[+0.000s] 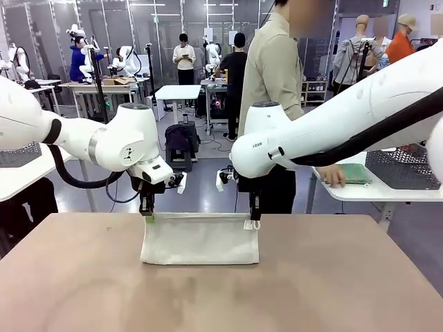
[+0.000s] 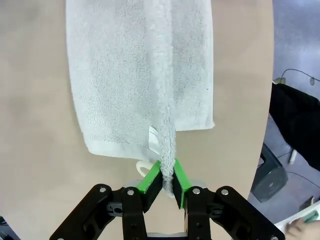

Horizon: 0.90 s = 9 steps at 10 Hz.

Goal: Fold the towels and place them in the basket.
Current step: When a person lays out a Towel with hook on the table, fold it in half twice.

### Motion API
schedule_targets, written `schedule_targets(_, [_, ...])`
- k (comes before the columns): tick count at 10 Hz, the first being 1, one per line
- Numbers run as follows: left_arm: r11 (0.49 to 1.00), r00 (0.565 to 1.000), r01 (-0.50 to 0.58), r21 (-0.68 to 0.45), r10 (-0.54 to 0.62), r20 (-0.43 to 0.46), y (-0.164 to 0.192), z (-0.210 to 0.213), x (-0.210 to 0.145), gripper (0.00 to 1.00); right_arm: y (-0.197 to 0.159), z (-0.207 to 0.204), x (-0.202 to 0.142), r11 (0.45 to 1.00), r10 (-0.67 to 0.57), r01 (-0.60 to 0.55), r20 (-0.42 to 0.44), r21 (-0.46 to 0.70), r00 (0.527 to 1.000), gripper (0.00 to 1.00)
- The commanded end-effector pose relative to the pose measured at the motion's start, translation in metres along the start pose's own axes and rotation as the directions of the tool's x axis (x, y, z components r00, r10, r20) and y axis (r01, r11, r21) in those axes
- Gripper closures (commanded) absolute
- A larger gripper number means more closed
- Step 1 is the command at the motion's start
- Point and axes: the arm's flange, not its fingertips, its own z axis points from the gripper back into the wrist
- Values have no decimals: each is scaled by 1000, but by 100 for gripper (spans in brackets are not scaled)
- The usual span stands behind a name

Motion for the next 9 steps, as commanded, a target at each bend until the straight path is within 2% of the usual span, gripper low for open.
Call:
schedule_targets(1, [999,999,-12,-32,11,-32,24,-10,0,94,-20,-14,0,998,30,-30,10,47,1000,87])
schedule_targets(7, [994,999,-30,-101,26,-40,52,-54,-12,94,-43,-57,-6,995,31,-34,23,99,999,87])
schedule_targets(8, [998,999,-17,-66,14,-40,50,-53,-12,75,-42,-57,-5,995,41,-43,24,86,999,68])
schedule_targets(9, [1000,999,-12,-24,11,-34,46,-48,-12,75,-39,-54,-4,997,55,-56,24,59,998,68])
